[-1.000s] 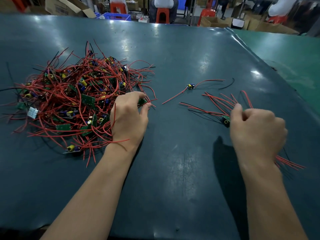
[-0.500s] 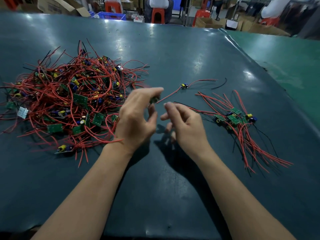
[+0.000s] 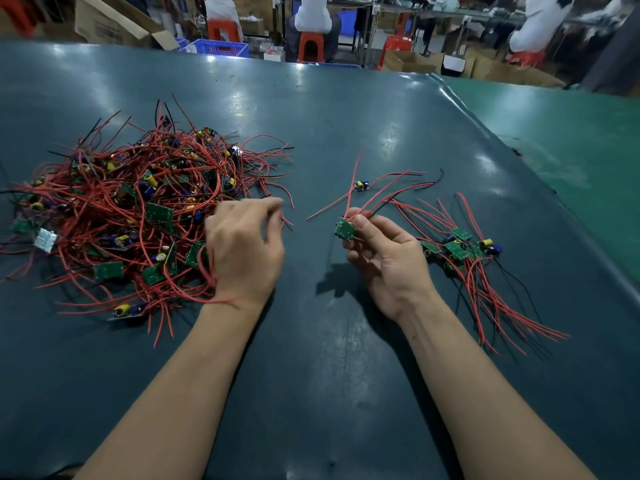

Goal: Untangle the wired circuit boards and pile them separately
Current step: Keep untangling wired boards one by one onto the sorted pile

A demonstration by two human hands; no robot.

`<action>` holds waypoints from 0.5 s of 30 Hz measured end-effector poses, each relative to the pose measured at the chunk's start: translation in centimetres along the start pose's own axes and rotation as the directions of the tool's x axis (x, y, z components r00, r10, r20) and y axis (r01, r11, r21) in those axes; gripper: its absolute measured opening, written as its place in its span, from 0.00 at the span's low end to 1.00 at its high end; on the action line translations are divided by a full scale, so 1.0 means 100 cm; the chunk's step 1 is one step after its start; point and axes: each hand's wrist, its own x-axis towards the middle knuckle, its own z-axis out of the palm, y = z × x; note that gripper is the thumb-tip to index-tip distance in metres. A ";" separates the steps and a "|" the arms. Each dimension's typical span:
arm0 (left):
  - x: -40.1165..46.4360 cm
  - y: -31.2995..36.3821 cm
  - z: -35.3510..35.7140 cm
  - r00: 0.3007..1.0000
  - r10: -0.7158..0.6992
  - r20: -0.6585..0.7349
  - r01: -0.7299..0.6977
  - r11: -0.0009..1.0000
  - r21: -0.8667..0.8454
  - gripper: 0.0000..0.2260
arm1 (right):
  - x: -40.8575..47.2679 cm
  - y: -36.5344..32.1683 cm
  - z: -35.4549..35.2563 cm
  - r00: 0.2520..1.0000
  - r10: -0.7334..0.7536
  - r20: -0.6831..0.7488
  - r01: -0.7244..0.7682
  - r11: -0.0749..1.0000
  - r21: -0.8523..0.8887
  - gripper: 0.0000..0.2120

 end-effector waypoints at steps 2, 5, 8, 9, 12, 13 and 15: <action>0.002 0.003 -0.001 0.988 0.007 -0.155 -0.003 1.000 0.025 0.07 | 0.001 -0.002 -0.003 0.999 -0.047 -0.019 0.046 0.998 -0.031 0.04; -0.008 0.019 0.002 0.978 0.159 -0.137 -0.173 0.980 -0.099 0.11 | 0.001 0.003 -0.002 0.987 -0.162 0.012 0.162 0.973 -0.167 0.07; -0.016 0.030 0.005 0.981 0.050 0.187 0.010 0.952 -0.305 0.12 | 0.001 0.008 0.002 0.982 -0.182 0.054 0.188 0.970 -0.152 0.04; -0.017 0.030 0.007 0.969 0.042 0.242 0.043 0.940 -0.338 0.11 | 0.002 0.008 0.002 0.982 -0.180 0.063 0.187 0.973 -0.135 0.03; -0.016 0.029 0.009 0.953 -0.002 0.304 0.143 0.886 -0.441 0.05 | 0.004 0.008 -0.002 0.982 -0.172 0.076 0.179 0.978 -0.103 0.05; -0.015 0.028 0.009 0.940 -0.058 0.337 0.229 0.839 -0.494 0.04 | 0.004 0.008 -0.002 0.982 -0.173 0.081 0.182 0.977 -0.110 0.04; -0.013 0.026 0.009 0.901 -0.162 0.402 0.389 0.711 -0.586 0.04 | 0.004 0.009 -0.001 0.984 -0.166 0.072 0.174 0.977 -0.124 0.03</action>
